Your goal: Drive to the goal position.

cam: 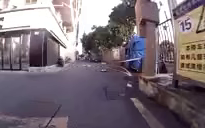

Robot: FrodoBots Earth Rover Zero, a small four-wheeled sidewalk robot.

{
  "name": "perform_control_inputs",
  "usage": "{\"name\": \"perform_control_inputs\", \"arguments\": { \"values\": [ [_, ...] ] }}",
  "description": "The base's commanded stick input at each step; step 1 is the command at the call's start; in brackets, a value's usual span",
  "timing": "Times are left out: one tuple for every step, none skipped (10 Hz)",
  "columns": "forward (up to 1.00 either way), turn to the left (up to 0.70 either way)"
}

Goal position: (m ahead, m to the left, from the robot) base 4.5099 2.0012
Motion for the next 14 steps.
{"name": "perform_control_inputs", "arguments": {
  "values": [
    [0.7,0.0],
    [0.7,0.0],
    [0.7,0.0],
    [0.7,0.0],
    [0.7,0.0],
    [0.7,0.0],
    [0.7,0.0],
    [0.7,0.0],
    [0.7,0.0],
    [0.7,0.0],
    [0.7,0.0],
    [0.7,0.0],
    [0.7,0.0],
    [0.7,0.0]
  ]
}}
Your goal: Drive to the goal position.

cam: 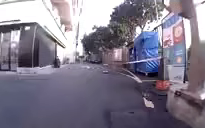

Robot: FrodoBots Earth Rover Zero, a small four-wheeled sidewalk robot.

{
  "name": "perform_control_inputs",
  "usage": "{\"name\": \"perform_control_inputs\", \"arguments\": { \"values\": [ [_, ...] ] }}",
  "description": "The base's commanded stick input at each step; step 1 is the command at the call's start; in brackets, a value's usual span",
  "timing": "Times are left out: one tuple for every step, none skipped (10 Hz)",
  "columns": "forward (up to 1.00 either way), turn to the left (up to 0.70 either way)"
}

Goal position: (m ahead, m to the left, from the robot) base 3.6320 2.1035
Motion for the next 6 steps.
{"name": "perform_control_inputs", "arguments": {
  "values": [
    [0.7,0.0],
    [0.7,0.0],
    [0.7,0.0],
    [0.7,0.0],
    [0.7,0.0],
    [0.7,0.0]
  ]
}}
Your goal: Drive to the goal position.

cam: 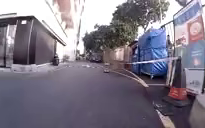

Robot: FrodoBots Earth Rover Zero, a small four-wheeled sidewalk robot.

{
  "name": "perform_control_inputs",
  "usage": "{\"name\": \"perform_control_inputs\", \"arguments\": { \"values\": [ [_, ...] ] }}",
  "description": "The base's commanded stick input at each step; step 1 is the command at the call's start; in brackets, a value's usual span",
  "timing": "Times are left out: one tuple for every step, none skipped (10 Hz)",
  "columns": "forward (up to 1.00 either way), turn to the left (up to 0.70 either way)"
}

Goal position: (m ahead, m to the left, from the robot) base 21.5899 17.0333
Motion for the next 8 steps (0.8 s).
{"name": "perform_control_inputs", "arguments": {
  "values": [
    [0.7,0.0],
    [0.7,0.0],
    [0.7,0.0],
    [0.7,0.0],
    [0.7,0.0],
    [0.7,0.0],
    [0.7,0.0],
    [0.7,0.0]
  ]
}}
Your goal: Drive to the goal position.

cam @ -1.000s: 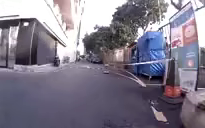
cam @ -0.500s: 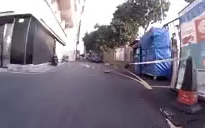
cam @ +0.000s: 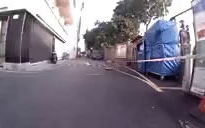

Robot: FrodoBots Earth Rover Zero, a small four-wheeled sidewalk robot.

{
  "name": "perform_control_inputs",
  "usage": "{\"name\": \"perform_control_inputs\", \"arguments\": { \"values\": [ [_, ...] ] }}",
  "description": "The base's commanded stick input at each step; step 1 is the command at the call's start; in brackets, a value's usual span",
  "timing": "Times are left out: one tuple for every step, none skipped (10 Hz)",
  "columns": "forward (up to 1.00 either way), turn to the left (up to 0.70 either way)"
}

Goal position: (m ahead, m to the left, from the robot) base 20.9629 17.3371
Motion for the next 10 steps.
{"name": "perform_control_inputs", "arguments": {
  "values": [
    [0.7,0.0],
    [0.7,0.0],
    [0.7,0.0],
    [0.7,0.0],
    [0.7,0.0],
    [0.7,0.0],
    [0.7,0.0],
    [0.7,0.0],
    [0.7,0.0],
    [0.7,0.0]
  ]
}}
